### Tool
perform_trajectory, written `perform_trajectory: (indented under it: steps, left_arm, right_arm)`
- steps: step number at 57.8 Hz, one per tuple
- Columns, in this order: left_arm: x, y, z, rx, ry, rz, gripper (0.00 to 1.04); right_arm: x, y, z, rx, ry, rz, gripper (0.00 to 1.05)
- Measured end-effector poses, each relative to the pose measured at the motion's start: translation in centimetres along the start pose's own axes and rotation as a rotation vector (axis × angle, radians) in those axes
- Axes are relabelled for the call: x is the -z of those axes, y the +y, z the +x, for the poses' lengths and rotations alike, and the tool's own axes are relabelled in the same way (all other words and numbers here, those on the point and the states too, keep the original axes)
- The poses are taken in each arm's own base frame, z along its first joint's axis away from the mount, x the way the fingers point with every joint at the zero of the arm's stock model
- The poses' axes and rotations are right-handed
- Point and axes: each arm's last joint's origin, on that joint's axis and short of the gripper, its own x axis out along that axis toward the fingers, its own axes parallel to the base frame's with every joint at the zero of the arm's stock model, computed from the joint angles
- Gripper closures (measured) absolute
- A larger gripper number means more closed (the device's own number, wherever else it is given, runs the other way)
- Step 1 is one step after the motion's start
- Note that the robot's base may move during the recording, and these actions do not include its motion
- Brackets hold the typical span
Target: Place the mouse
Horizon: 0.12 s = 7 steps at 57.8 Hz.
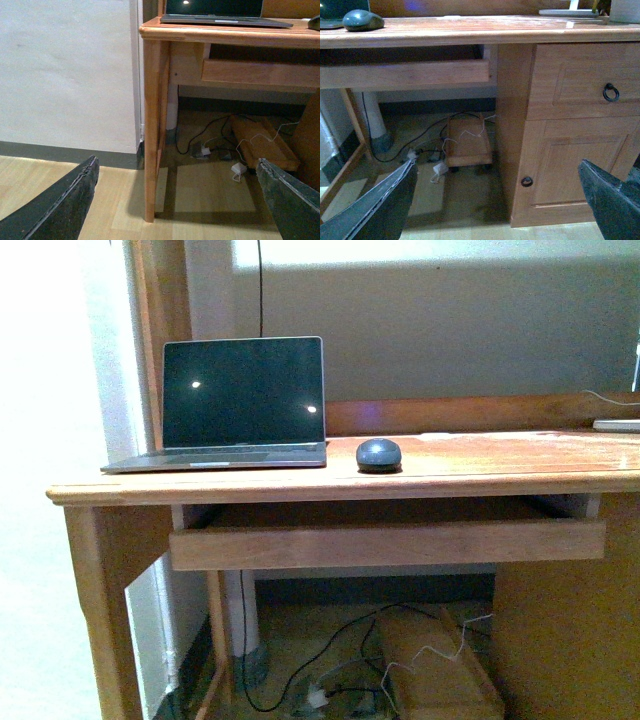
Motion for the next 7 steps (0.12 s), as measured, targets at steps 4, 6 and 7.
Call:
perform_trajectory:
  steps: [4, 6, 7]
  left_arm:
    - [0.0, 0.0, 0.0, 0.0, 0.0, 0.0, 0.08]
    - [0.0, 0.0, 0.0, 0.0, 0.0, 0.0, 0.08]
    - [0.0, 0.0, 0.0, 0.0, 0.0, 0.0, 0.08]
  right_arm:
    - [0.0, 0.0, 0.0, 0.0, 0.0, 0.0, 0.08]
    - [0.0, 0.0, 0.0, 0.0, 0.0, 0.0, 0.08]
    - [0.0, 0.0, 0.0, 0.0, 0.0, 0.0, 0.08]
